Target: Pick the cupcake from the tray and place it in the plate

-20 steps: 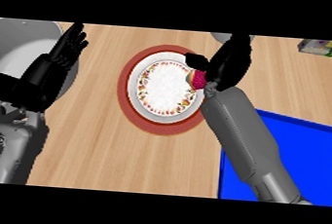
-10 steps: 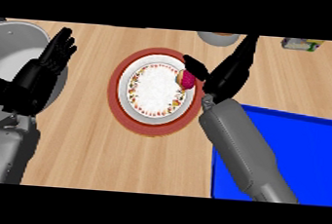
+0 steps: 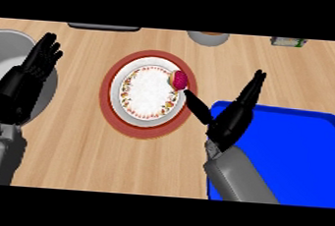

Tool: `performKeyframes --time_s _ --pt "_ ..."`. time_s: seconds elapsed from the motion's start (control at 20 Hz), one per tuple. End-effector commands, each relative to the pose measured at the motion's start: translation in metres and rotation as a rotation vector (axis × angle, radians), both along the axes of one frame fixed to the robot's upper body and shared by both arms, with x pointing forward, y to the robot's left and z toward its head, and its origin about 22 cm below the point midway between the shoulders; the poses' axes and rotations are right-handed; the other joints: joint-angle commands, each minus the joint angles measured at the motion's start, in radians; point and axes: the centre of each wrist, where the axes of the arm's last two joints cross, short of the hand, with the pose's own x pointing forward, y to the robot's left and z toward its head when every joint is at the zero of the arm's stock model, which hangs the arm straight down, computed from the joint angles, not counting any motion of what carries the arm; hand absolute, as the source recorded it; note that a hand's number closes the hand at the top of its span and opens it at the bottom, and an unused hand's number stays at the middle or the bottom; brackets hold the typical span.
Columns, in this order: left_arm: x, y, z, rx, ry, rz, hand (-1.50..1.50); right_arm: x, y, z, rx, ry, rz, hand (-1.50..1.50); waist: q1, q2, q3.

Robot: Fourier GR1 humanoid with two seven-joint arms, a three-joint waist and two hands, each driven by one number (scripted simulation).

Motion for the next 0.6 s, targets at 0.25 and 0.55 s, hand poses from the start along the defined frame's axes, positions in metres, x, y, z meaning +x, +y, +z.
performKeyframes --time_s 0.25,0.55 --pt "0.005 0.006 -0.004 0.007 -0.014 0.022 0.00 -0.110 -0.009 0.003 0.107 0.043 -0.031 -1.50 -0.023 0.009 0.000" --pt "-0.011 0.006 0.009 0.004 -0.014 0.004 0.00 -0.160 -0.023 0.013 0.005 0.070 -0.114 -1.50 -0.006 0.010 0.001"
